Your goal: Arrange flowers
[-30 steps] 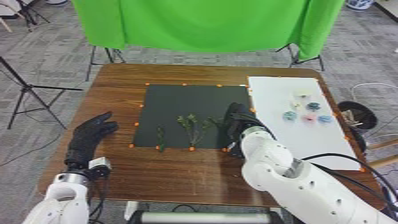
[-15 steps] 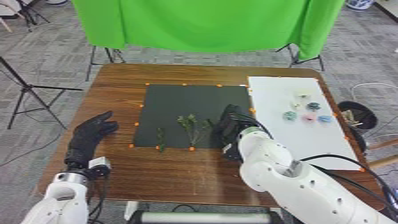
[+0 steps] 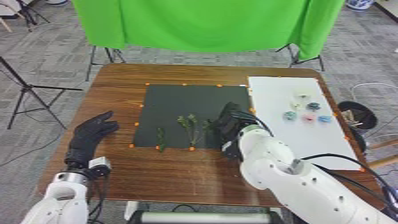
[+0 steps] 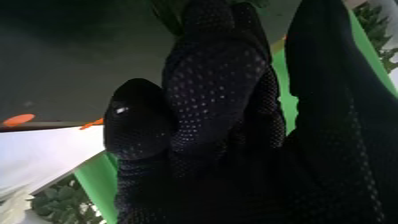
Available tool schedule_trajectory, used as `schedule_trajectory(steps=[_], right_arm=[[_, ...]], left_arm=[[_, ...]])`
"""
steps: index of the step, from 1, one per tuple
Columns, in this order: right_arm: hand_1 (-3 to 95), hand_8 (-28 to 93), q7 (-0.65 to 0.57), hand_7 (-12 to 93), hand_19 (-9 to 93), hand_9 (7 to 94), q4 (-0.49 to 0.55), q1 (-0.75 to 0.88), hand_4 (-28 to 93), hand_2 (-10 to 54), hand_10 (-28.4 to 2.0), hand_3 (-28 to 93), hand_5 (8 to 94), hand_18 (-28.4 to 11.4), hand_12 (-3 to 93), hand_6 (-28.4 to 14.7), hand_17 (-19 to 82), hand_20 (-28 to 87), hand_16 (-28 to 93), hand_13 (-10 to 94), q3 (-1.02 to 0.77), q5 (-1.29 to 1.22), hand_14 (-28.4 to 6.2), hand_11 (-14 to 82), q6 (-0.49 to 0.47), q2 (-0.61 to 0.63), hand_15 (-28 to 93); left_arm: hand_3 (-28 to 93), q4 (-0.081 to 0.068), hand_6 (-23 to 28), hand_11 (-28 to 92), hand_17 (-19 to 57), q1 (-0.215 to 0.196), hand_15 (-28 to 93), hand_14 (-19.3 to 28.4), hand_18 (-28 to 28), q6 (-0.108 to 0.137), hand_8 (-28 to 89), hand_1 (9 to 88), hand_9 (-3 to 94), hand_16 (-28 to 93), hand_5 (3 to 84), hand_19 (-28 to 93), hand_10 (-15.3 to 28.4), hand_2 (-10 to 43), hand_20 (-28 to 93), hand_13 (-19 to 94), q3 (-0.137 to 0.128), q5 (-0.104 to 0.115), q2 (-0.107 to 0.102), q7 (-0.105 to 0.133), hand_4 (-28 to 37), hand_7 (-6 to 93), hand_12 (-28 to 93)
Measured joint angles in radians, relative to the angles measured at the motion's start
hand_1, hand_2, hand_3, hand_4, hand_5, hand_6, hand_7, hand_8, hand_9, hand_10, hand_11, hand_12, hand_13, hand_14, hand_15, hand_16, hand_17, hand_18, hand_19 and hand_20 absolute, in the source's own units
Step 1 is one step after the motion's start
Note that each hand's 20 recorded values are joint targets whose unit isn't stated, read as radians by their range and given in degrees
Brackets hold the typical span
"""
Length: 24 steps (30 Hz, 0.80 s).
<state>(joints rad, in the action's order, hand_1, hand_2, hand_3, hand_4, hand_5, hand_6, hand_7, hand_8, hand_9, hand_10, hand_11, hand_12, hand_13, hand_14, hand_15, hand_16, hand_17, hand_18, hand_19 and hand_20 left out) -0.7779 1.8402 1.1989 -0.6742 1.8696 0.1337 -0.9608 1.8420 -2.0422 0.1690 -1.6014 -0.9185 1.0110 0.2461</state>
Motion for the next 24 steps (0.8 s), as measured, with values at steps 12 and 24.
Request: schedule_trajectory(steps=[12,24], right_arm=[[37.8,-9,0.049,16,83,76.9,0.069,0.023,-11,-9.5,-15.1,67,69.2,-6.9,17.2,-2.2,68,34,29,93,-0.144,-0.032,-4.3,16.3,0.025,0.007,39],[33.1,-6,0.057,8,86,55.1,0.122,0.042,-15,-9.5,-17.3,64,51.5,-10.3,15.4,-2.9,61,31,28,86,-0.332,0.068,-6.3,7.1,-0.261,0.217,41]], left_arm=[[73,-0.001,2.1,20,10.3,0.004,24,16.5,11.6,-0.001,-7,26.0,51.7,-2,49.0,5,13.8,-3.8,18,42,0.004,0.0,0.0,0.0,-23.3,13.4,12],[74,0.001,1.9,20,10.3,-0.001,24,16.5,11.6,0.0,-8,26.2,51.4,-2,48.8,5,13.7,-4.6,18,42,0.001,0.0,0.003,0.002,-22.7,13.5,12]])
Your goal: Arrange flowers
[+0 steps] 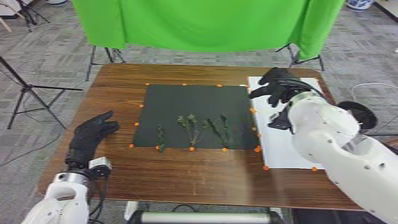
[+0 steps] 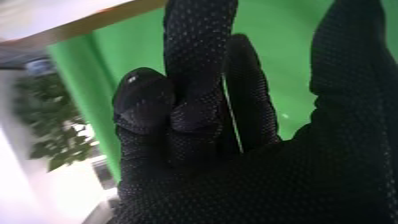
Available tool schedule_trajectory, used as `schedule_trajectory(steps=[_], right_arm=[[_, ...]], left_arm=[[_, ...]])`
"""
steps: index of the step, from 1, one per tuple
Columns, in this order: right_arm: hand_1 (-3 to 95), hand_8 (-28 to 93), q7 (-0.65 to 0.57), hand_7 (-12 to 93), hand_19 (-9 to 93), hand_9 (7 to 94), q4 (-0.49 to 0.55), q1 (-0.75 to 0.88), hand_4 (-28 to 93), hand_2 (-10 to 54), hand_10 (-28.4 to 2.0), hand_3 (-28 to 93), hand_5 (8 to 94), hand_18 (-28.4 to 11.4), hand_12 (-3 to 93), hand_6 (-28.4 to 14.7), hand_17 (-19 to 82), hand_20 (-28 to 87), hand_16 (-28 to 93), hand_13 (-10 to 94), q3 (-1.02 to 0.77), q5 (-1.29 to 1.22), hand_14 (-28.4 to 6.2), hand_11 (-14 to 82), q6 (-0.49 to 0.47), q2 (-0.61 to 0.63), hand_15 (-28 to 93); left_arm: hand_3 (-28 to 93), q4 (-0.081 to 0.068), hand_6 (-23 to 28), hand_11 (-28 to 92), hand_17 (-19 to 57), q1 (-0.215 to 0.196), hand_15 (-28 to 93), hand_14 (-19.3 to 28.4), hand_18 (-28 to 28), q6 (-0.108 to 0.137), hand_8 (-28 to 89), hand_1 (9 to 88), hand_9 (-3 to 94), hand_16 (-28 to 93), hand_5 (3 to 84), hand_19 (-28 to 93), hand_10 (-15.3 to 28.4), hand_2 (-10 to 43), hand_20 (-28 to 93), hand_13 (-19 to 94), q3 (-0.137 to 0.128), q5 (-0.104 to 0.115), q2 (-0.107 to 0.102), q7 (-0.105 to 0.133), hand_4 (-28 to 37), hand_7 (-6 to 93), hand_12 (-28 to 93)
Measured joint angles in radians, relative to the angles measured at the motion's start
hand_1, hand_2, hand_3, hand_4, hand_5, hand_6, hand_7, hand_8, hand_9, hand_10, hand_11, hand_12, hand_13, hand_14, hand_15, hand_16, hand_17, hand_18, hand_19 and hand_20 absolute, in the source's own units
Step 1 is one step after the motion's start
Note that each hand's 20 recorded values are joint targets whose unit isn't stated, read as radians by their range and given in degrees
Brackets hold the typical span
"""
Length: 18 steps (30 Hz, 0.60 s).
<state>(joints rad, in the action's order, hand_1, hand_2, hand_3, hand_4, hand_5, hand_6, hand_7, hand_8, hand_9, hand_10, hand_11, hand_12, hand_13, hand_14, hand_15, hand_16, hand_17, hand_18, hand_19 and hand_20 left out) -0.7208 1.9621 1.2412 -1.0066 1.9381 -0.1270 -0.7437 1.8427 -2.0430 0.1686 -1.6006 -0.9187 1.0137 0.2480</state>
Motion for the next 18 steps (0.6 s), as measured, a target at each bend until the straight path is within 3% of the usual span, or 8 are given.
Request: schedule_trajectory(steps=[6,9,11,14,16,18], right_arm=[[32.8,-6,-0.031,8,86,54.8,-0.008,0.094,-15,-9.5,-17.5,64,51.0,-10.5,15.3,-3.0,60,30,28,85,-0.103,-0.022,-6.4,7.1,-0.055,0.094,42],[32.9,-6,-0.041,8,87,54.9,-0.007,0.16,-15,-9.5,-17.5,64,50.9,-10.7,15.3,-2.8,60,30,27,85,-0.148,-0.022,-6.4,7.1,-0.056,0.119,42],[33.1,-6,-0.045,9,87,55.6,-0.007,0.205,-15,-9.5,-17.4,64,51.1,-10.7,15.4,-2.7,60,30,27,85,-0.176,-0.022,-6.5,7.4,-0.055,0.126,42],[33.1,-6,-0.051,9,87,56.0,-0.01,0.249,-15,-9.5,-17.3,65,51.2,-10.7,15.4,-2.6,60,30,27,86,-0.181,-0.023,-6.4,7.4,-0.051,0.13,43],[33.2,-6,-0.052,9,87,56.4,-0.016,0.262,-15,-9.5,-17.3,65,51.3,-10.7,15.4,-2.6,60,30,27,86,-0.173,-0.023,-6.4,7.4,-0.048,0.129,43],[33.2,-6,-0.053,9,87,56.7,-0.022,0.266,-15,-9.5,-17.3,65,51.3,-10.7,15.4,-2.5,60,30,27,86,-0.162,-0.023,-6.2,7.5,-0.042,0.128,44]], left_arm=[[74,0.0,1.8,20,10.4,0.0,24,16.5,11.6,0.0,-8,26.8,51.4,-2,48.8,5,13.6,-5.7,18,43,0.0,0.0,0.004,0.004,-22.4,13.7,12],[74,0.002,1.6,21,12.3,-0.004,23,15.9,11.1,0.01,-8,27.9,51.0,-3,49.0,6,13.5,-6.3,19,42,0.0,0.0,0.01,0.022,-22.0,14.8,12],[74,0.009,1.6,21,13.2,-0.011,23,15.6,11.0,0.042,-8,28.3,50.5,-3,49.1,6,13.2,-6.3,19,42,0.0,0.001,0.017,0.057,-21.7,15.3,12],[75,0.024,1.5,21,14.6,-0.022,22,15.0,10.6,0.138,-8,29.3,49.3,-3,49.2,6,12.8,-6.4,20,42,0.0,0.012,0.03,0.139,-21.2,16.5,12],[75,0.035,1.4,21,14.9,-0.027,22,14.9,10.4,0.195,-8,29.4,49.1,-3,49.2,6,12.8,-6.4,21,41,-0.005,0.025,0.038,0.182,-21.1,17.1,12],[75,0.044,1.4,22,14.8,-0.031,23,15.1,10.4,0.211,-8,29.3,49.2,-3,49.3,5,12.8,-6.6,21,42,-0.02,0.038,0.045,0.195,-21.1,17.4,12]])
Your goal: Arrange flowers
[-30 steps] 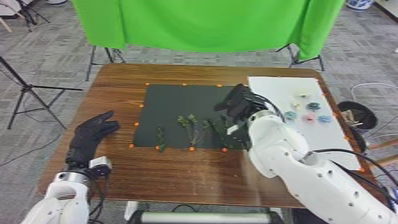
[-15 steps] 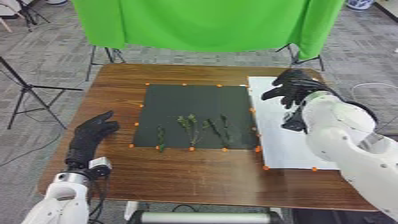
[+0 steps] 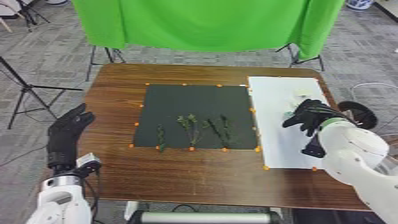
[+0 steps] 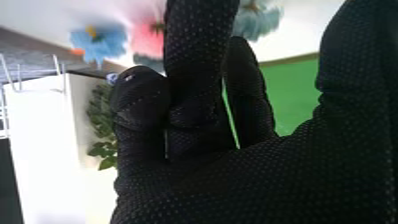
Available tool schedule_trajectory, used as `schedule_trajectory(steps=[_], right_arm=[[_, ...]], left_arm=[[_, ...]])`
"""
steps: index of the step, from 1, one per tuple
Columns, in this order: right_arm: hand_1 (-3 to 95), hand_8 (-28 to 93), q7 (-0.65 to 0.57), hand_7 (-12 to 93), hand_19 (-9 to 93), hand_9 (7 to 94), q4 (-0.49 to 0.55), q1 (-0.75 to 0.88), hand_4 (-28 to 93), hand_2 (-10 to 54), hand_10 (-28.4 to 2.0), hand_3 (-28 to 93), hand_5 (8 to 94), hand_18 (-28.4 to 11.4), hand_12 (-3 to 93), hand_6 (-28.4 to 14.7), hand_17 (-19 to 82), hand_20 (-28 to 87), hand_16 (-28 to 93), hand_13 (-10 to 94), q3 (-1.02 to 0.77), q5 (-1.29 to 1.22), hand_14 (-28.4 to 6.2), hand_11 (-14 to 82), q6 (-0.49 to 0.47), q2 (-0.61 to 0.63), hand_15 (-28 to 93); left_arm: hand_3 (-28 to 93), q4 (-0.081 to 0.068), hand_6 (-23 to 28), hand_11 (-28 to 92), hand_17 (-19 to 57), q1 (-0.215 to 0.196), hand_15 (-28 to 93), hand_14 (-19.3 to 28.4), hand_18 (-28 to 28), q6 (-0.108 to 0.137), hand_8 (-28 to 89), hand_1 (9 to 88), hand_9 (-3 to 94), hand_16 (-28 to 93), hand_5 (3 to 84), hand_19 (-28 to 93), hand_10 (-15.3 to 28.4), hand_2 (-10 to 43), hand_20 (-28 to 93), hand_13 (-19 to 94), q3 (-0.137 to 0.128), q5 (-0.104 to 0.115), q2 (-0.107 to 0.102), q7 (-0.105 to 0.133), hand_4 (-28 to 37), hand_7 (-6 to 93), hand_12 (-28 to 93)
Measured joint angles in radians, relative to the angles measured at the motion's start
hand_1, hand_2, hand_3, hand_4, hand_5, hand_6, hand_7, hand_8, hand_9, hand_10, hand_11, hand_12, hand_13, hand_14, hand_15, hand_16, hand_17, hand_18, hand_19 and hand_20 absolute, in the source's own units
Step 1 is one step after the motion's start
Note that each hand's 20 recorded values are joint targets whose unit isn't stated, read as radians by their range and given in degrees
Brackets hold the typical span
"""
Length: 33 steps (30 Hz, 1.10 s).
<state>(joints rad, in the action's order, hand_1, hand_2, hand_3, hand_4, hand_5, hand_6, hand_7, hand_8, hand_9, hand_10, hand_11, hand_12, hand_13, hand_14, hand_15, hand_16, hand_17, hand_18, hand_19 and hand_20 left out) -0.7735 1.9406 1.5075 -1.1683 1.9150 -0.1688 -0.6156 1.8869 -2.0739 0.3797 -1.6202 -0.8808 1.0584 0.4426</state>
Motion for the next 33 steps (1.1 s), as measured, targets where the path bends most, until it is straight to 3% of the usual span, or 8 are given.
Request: schedule_trajectory(steps=[6,16,33], right_arm=[[33.6,-6,0.0,9,88,57.6,-0.004,0.005,-15,-9.5,-17.3,66,51.9,-10.6,15.5,-2.8,60,30,27,86,0.008,0.001,-6.0,7.7,0.019,-0.005,44],[34.3,-6,0.001,9,88,59.3,-0.004,-0.003,-16,-9.5,-17.4,66,53.3,-10.4,15.5,-3.6,61,29,27,87,0.024,0.004,-5.9,8.1,0.039,-0.005,44],[37.5,-6,0.002,10,88,60.5,-0.058,-0.158,-16,-9.5,-17.1,67,54.8,-10.0,15.3,-3.1,61,29,27,87,0.148,0.034,-5.4,8.7,0.063,-0.045,44]], left_arm=[[76,0.009,1.3,22,14.1,-0.003,24,15.4,10.5,-0.017,-8,29.0,49.7,-3,49.3,5,12.9,-7.3,22,42,-0.027,0.009,0.004,-0.011,-21.3,17.7,12],[76,0.008,1.3,23,13.7,-0.004,24,15.7,10.5,-0.034,-9,28.7,50.4,-3,49.4,5,13.0,-7.5,21,42,-0.025,0.009,0.004,-0.03,-21.5,17.7,13],[75,0.002,1.3,23,13.2,0.001,25,16.0,10.6,-0.046,-8,28.6,51.1,-3,49.6,5,13.3,-7.4,21,43,-0.01,0.007,0.006,-0.033,-21.5,17.6,13]])
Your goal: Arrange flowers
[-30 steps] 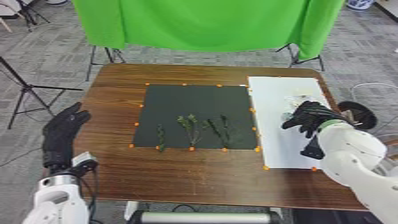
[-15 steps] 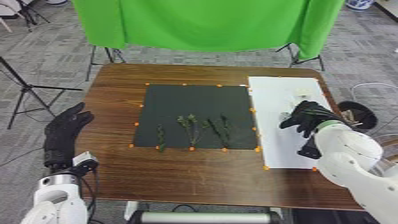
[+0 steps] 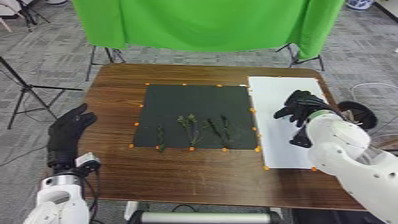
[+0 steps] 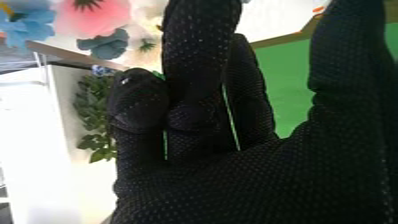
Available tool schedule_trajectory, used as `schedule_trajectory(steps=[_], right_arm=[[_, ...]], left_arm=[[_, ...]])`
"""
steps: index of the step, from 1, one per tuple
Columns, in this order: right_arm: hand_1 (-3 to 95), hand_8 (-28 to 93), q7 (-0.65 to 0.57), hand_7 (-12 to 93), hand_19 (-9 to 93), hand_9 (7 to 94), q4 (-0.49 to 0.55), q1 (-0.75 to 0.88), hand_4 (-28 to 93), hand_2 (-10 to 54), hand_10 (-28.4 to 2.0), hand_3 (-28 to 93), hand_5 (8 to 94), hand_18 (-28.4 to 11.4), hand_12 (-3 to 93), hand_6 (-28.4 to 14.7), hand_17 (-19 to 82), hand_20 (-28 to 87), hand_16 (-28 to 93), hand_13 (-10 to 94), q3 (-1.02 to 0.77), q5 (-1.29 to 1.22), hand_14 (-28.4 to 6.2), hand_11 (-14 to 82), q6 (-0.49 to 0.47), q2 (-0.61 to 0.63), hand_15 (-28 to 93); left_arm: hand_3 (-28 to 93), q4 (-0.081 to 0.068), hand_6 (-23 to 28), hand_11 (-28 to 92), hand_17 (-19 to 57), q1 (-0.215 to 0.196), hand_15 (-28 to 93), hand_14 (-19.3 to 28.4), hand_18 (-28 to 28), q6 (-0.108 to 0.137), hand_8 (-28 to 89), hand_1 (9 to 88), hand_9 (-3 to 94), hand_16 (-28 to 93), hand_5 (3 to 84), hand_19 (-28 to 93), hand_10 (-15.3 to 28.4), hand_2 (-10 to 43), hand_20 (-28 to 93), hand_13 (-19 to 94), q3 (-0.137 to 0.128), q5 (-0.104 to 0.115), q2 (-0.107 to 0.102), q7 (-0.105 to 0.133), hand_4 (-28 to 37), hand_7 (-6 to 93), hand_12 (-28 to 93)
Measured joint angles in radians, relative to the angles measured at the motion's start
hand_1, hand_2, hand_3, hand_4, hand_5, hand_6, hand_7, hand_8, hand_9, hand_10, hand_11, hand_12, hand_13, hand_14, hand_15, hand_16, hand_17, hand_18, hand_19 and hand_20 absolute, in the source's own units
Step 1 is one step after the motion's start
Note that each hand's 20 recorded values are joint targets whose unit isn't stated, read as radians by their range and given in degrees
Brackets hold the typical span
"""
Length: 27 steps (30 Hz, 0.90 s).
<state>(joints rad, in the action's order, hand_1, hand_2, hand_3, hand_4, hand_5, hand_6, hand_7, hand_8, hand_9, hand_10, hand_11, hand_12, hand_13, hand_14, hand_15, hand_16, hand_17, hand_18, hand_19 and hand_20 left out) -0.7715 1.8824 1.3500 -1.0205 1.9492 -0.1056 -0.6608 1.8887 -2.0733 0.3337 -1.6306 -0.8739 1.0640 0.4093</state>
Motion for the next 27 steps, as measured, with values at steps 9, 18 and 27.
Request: schedule_trajectory(steps=[9,18,27], right_arm=[[47.3,-9,-0.001,15,90,67.5,-0.031,0.028,-17,-9.5,-13.9,68,63.1,-9.8,14.9,0.1,63,30,28,90,0.02,0.025,-4.1,12.1,0.003,-0.009,45],[62.4,5,0.038,21,91,88.3,-0.08,0.034,-19,-9.5,-11.8,62,79.5,-9.0,31.2,-0.6,66,36,31,94,0.164,0.159,-1.9,5.9,0.371,0.007,48],[62.1,5,0.144,21,92,89.2,-0.041,-0.097,-19,-9.5,-12.6,62,80.7,-9.0,31.6,-0.3,66,37,32,94,0.302,0.111,-1.8,5.3,0.438,0.015,48]], left_arm=[[75,-0.002,1.3,23,13.0,0.003,25,16.3,10.7,-0.008,-8,28.5,51.4,-3,49.8,5,13.4,-7.1,21,43,0.0,-0.001,0.002,-0.014,-21.5,17.5,13],[75,-0.008,1.2,23,13.1,0.006,26,16.4,10.7,-0.009,-8,28.6,52.2,-3,50.4,5,13.5,-6.8,21,44,-0.013,-0.002,0.0,-0.025,-21.5,17.7,13],[75,-0.03,1.3,23,13.4,-0.01,26,16.4,10.4,0.005,-9,28.4,52.6,-3,50.7,5,13.5,-6.9,21,45,-0.105,-0.01,-0.045,-0.049,-21.7,17.9,13]])
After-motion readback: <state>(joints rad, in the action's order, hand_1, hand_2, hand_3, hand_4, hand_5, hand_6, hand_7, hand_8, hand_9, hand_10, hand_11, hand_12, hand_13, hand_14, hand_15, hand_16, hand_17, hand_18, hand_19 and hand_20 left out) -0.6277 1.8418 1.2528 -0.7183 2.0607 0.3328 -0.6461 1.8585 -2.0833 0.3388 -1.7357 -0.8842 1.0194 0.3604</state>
